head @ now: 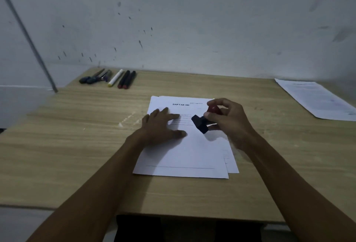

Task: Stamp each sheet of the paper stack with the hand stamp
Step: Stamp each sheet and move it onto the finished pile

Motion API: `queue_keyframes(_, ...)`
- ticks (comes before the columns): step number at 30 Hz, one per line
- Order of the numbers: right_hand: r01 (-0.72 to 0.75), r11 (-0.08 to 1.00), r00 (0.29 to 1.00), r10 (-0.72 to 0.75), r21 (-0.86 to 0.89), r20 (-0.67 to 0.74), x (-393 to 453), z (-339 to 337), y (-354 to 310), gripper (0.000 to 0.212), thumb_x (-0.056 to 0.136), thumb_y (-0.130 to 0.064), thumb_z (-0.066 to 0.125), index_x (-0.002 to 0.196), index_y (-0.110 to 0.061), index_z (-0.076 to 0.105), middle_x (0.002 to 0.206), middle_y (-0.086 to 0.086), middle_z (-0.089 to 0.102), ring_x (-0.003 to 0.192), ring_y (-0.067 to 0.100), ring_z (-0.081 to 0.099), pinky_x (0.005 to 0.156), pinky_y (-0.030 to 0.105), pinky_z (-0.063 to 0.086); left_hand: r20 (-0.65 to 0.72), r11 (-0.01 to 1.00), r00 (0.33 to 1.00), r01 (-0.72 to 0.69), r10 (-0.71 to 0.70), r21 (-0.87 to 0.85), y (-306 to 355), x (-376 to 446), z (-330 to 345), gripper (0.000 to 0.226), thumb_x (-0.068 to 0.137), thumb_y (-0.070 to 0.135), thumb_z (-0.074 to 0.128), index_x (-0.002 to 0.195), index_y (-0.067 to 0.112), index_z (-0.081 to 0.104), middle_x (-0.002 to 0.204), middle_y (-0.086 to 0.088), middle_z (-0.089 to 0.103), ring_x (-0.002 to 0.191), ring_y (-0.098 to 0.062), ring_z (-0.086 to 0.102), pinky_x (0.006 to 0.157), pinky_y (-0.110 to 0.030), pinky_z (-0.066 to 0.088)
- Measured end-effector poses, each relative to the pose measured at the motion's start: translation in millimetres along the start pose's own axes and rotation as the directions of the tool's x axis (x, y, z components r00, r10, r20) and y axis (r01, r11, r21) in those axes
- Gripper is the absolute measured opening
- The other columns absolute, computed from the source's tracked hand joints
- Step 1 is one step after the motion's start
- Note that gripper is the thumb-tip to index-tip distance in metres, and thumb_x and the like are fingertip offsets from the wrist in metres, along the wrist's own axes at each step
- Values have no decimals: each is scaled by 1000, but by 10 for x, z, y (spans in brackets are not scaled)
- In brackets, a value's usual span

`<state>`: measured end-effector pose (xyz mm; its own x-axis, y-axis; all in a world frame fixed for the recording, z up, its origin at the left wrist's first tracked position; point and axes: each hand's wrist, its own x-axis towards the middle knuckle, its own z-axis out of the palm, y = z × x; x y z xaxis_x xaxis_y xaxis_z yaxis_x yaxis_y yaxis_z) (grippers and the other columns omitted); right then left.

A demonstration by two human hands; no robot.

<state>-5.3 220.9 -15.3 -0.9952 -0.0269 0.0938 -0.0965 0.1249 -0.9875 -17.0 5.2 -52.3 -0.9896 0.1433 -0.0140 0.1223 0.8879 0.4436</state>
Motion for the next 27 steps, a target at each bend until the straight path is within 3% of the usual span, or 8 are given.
queue_keyframes(2, 134, 954, 990, -142, -270, -10, 1, 39, 49, 27, 79, -2, 73, 100, -18, 66, 89, 7, 70, 82, 18, 71, 72, 31, 59, -5, 1000, 1000, -4, 4, 25, -6, -1, 20, 67, 82, 65, 55, 142, 43, 37, 156, 5, 23, 147, -19, 8, 115, -42, 3)
queue_keyframes(4, 255, 825, 960, -280, -504, 27, -17, 89, 79, 30, 78, -6, 73, 102, -23, 66, 84, -10, 68, 78, -1, 64, 69, 8, 46, 2, 1000, 1000, -1, 1, 27, -25, 15, 32, 58, 89, 59, 49, 143, 44, 34, 160, 5, 16, 149, -19, 3, 117, -43, -1)
queue_keyframes(6, 290, 743, 946, -319, -603, 61, -28, 131, 111, 36, 81, -10, 72, 113, -23, 67, 94, -10, 69, 82, 0, 60, 72, 5, 38, 5, 999, 1000, 5, -5, 35, -46, 28, 56, 58, 90, 58, 47, 144, 45, 31, 162, 5, 10, 149, -19, 0, 119, -44, -3)
queue_keyframes(10, 293, 686, 938, -341, -666, 62, -61, 190, 179, 41, 82, -10, 72, 122, -17, 67, 113, -1, 70, 106, 16, 62, 86, 11, 36, -5, 998, 1000, 8, -7, 54, -91, 50, 108, 59, 90, 62, 44, 145, 46, 29, 162, 4, 7, 149, -19, -1, 119, -44, -4)
queue_keyframes(18, 301, 656, 931, -360, -692, 63, -104, 226, 231, 44, 83, -11, 71, 126, -19, 65, 117, 4, 69, 113, 21, 60, 98, 22, 39, -24, 997, 1000, 4, -2, 77, -144, 81, 152, 61, 88, 65, 43, 144, 48, 29, 162, 4, 9, 149, -20, 1, 119, -46, -2)
queue_keyframes(27, 349, 629, 913, -395, -695, 101, -151, 240, 266, 46, 86, -9, 67, 131, -16, 61, 106, 8, 67, 98, 27, 62, 93, 37, 48, -38, 997, 999, -1, 5, 83, -122, 62, 136, 58, 89, 63, 44, 143, 48, 30, 162, 4, 10, 149, -21, 2, 119, -47, -1)
